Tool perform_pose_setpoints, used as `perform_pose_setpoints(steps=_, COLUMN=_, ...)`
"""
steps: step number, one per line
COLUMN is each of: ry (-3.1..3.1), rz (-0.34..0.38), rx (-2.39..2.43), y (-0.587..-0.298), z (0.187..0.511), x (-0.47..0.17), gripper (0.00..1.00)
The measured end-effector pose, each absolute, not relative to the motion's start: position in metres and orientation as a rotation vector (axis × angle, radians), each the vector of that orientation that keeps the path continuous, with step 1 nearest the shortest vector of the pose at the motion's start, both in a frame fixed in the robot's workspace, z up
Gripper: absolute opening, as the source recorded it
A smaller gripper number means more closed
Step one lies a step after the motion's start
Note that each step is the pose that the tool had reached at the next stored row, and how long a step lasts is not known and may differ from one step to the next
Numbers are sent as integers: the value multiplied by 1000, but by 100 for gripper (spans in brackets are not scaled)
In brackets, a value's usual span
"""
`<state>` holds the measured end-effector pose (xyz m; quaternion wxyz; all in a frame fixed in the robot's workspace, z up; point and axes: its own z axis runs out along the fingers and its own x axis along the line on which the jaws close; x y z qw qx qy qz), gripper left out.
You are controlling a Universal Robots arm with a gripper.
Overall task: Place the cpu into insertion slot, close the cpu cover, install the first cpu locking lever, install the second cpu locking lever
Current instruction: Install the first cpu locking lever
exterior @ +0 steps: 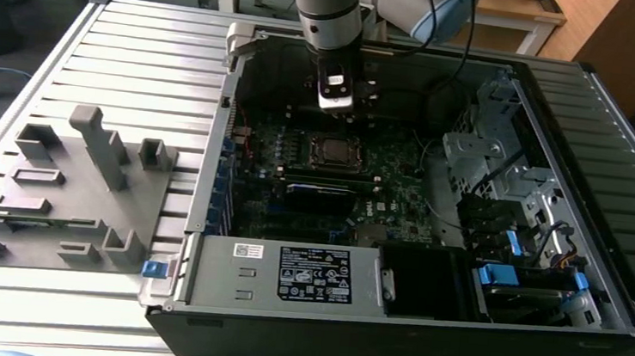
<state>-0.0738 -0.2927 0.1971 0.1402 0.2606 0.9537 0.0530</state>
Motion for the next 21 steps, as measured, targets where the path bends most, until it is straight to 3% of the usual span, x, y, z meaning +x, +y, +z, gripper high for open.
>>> perform_pose_setpoints(steps=21, ry=2753, rz=139, rx=750, y=-297, z=191, x=-74, gripper=11)
